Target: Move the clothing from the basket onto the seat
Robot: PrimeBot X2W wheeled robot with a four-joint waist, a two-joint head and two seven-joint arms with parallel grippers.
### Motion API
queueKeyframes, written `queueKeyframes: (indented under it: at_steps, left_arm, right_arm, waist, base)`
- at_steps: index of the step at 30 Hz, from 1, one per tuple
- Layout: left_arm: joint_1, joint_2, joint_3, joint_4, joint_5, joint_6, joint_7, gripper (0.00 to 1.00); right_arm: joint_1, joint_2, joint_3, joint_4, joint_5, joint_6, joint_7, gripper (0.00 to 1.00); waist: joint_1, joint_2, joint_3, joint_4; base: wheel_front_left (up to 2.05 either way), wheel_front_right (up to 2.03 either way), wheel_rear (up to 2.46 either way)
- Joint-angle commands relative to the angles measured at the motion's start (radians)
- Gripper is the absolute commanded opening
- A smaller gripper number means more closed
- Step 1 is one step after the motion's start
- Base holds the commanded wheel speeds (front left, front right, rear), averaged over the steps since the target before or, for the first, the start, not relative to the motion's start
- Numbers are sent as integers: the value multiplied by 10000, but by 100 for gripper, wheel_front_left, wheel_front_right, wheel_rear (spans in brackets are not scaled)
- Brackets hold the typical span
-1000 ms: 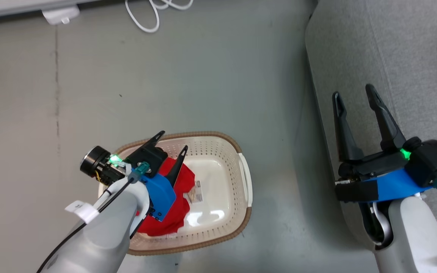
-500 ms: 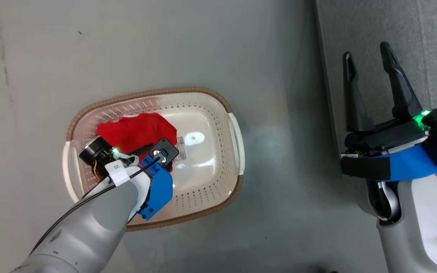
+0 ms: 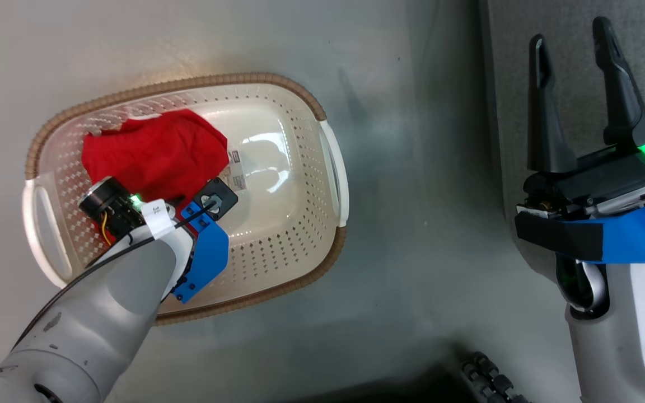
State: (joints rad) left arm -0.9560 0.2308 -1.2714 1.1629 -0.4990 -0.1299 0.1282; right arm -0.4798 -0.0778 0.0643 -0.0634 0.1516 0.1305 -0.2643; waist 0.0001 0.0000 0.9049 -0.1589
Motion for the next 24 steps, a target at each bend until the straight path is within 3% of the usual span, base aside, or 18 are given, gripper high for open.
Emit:
queueKeyframes:
  at_steps: [1,9,21,22,23,24]
  left_arm:
    - [-242,86,-12,38,-54,-2,120,100]
    - [-725,368,-91,315,15,-2,236,100]
    - [-1275,269,-106,1066,282,159,270,100]
    - [-1289,245,-105,1100,280,169,291,90]
    - [-1294,217,-108,1131,277,190,290,47]
    - [-1298,185,-107,1153,285,193,294,19]
  right_arm:
    - [-154,14,1,-127,-65,5,-2,100]
    - [-240,15,77,-747,-114,5,-2,100]
    - [130,72,-162,-1419,-289,5,-2,100]
    - [147,72,-165,-1437,-301,5,-2,100]
    - [153,73,-172,-1441,-302,5,-2,100]
    - [133,73,-181,-1443,-311,5,-2,100]
  waist:
    - [-1,0,386,-94]
    - [-1,0,1258,-249]
    - [-1,0,1817,-363]
    - [-1,0,1830,-341]
    - [-1,0,1839,-322]
    - [-1,0,1843,-304]
  base:
    - [0,0,0]
    - [0,0,0]
    - [0,0,0]
    - [0,0,0]
    - [0,0,0]
    - [0,0,0]
